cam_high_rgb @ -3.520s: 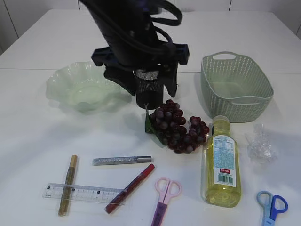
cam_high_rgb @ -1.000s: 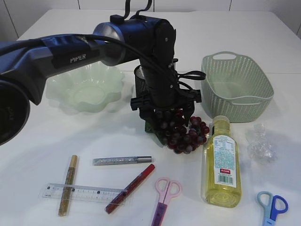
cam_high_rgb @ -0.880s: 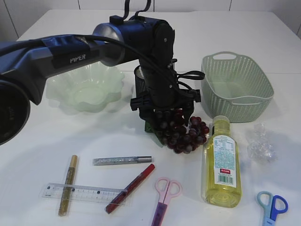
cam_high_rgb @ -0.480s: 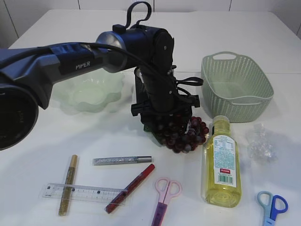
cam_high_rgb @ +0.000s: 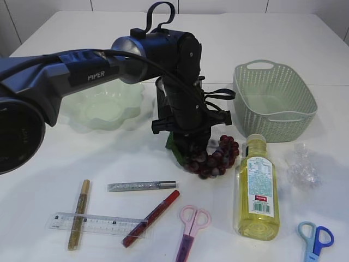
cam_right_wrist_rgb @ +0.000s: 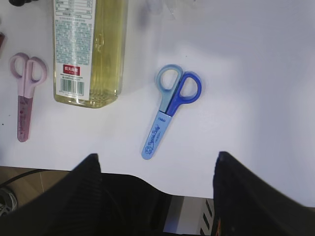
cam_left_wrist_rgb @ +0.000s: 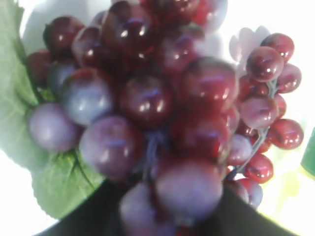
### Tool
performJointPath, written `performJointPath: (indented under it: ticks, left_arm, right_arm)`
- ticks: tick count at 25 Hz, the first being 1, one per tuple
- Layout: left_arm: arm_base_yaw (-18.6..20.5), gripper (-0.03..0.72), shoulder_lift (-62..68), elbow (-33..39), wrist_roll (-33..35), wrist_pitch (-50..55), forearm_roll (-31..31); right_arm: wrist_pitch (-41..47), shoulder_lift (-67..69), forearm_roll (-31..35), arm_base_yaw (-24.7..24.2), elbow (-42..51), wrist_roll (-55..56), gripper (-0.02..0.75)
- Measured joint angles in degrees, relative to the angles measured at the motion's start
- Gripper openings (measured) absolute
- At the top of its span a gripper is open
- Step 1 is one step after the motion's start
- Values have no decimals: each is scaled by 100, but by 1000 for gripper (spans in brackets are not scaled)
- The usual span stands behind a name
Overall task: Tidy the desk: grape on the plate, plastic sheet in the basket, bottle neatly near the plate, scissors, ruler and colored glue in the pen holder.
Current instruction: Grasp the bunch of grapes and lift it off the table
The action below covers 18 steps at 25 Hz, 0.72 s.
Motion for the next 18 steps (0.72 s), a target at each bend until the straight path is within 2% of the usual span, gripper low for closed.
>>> performJointPath:
  ticks: [3, 5, 14, 18]
  left_arm:
    - [0, 146, 0, -20, 356, 55, 60]
    - [0, 126, 0, -20, 469, 103, 106]
    - [0, 104, -59, -200, 801, 277, 619]
    - [13, 100, -137, -211, 824, 312, 518]
  right_arm:
    - [0, 0, -10, 0, 0, 0, 548]
    - [0, 0, -10, 0, 0, 0, 548]
    - [0, 0, -10, 0, 0, 0, 548]
    - [0, 0, -20, 0, 0, 0, 548]
